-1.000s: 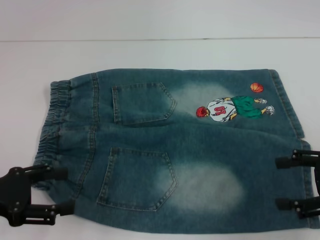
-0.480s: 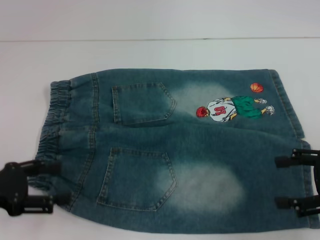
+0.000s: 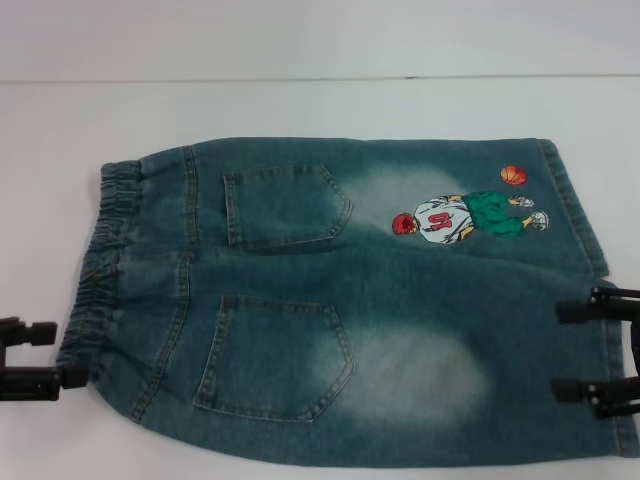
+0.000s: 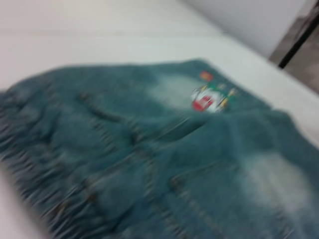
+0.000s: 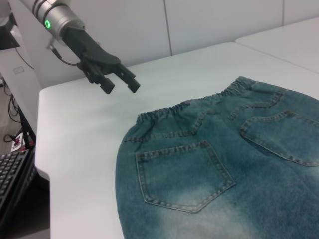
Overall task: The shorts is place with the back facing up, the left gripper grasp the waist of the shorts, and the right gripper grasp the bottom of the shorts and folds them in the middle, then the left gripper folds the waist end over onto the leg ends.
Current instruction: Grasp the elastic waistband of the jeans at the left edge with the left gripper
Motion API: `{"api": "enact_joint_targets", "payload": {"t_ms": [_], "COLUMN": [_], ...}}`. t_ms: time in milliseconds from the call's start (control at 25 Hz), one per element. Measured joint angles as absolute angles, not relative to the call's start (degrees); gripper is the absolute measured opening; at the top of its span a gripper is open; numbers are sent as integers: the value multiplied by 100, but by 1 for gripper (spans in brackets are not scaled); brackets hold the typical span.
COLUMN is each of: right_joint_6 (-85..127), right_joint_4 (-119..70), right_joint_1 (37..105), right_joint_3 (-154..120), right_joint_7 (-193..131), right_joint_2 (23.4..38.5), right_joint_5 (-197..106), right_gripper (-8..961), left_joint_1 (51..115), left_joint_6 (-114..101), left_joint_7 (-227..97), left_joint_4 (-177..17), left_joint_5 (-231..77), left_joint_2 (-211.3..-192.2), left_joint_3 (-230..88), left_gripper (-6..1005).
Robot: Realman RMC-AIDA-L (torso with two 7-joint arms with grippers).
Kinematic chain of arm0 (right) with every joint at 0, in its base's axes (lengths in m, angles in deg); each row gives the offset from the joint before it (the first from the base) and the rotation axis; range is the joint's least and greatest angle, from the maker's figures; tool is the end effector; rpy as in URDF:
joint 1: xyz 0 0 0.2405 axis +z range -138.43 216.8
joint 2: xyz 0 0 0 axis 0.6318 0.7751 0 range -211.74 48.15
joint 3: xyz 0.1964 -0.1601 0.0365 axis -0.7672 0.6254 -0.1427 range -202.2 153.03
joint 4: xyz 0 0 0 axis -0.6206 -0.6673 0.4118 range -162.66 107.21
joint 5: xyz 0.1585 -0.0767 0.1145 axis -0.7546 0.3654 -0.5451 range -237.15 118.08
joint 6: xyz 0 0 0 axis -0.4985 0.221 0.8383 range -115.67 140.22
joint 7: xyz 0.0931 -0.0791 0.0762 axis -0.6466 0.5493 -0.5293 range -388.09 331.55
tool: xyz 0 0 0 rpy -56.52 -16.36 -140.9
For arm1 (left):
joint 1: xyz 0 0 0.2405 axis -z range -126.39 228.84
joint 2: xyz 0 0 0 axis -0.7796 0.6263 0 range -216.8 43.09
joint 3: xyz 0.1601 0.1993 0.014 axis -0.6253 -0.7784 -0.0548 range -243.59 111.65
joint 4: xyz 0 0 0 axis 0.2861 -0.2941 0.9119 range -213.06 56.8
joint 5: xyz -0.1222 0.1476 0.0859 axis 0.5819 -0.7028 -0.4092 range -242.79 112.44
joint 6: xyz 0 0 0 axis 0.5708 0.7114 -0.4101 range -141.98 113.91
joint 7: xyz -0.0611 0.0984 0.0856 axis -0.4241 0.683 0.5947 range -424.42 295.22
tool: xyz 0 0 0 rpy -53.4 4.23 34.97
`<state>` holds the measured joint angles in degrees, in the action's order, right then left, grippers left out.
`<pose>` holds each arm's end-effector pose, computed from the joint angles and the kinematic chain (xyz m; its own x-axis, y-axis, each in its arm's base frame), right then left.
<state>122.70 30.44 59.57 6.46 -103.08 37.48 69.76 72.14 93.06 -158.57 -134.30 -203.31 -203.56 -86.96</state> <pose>0.3010 0.2572 0.0594 0.9079 -0.2754 -0.3159 -0.3318 -0.9328 -0.1405 -0.3399 0.2533 0.0844 0.6760 0.6578 0.3322 0.7269 -0.6692 -0.1542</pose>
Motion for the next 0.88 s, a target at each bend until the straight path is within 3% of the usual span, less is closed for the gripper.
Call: {"api": "enact_joint_targets", "payload": {"t_ms": [280, 880], "right_joint_6": [12198, 12179], "right_joint_4": [3038, 3023], "right_joint_1": [6014, 6118], "right_joint_3": [660, 680], "right_joint_7": [-10317, -10333], "right_joint_2": [3754, 3773], "right_joint_5": [6978, 6977], "right_gripper": [925, 924], "left_joint_1": [7451, 7504], "left_joint_6": [8737, 8041], "left_joint_7": [-16035, -16293], "left_joint_4": [-13477, -13429], "left_joint_5": [-21015, -21286], "left_joint_2": [-20483, -20554], "left_joint_3": [-8716, -9120], "left_gripper": [900, 885]}}
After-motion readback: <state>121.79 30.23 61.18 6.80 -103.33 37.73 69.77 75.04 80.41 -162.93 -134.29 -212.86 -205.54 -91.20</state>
